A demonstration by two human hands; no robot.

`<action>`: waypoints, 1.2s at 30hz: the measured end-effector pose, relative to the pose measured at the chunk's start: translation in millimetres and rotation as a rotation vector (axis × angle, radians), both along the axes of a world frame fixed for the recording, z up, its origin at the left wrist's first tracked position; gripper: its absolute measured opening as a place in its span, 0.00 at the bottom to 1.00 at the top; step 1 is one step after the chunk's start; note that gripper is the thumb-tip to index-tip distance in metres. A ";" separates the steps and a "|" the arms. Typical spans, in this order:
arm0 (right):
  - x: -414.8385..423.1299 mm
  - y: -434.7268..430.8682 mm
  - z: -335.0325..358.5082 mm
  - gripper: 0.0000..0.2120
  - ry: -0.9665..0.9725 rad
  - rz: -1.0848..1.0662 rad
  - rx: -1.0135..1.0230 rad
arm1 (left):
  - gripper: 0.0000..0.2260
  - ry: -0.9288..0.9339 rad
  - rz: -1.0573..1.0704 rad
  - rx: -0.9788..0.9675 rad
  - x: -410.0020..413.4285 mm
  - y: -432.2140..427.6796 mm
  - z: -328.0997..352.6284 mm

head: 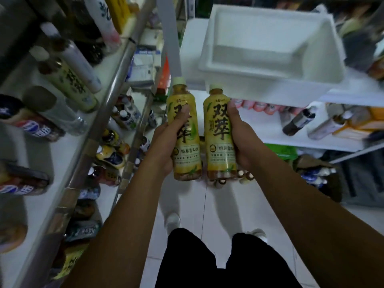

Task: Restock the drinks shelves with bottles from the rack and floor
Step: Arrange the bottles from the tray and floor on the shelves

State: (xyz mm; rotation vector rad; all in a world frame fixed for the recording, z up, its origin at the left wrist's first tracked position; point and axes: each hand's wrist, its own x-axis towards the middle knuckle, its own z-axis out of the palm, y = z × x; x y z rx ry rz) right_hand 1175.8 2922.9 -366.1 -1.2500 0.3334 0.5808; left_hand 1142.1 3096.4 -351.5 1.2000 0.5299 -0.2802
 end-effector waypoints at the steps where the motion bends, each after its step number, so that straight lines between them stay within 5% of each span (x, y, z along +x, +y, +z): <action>1: 2.5 2.9 8.5 0.35 -0.003 0.006 0.003 | 0.26 -0.015 0.005 -0.009 2.5 2.9 5.5; 10: 33.4 50.8 89.0 0.32 -0.126 0.027 -0.014 | 0.31 -0.040 -0.058 -0.289 37.1 41.8 56.3; 23: 83.8 150.7 197.1 0.33 -0.298 0.128 0.079 | 0.32 -0.237 0.026 -0.109 66.7 131.8 170.5; 33: 127.6 175.4 263.5 0.34 -0.432 0.394 0.158 | 0.28 -0.375 0.415 0.090 74.1 141.9 248.9; 36: 136.2 180.3 276.3 0.35 -0.440 0.480 0.156 | 0.35 -0.337 0.465 0.199 69.4 136.8 263.9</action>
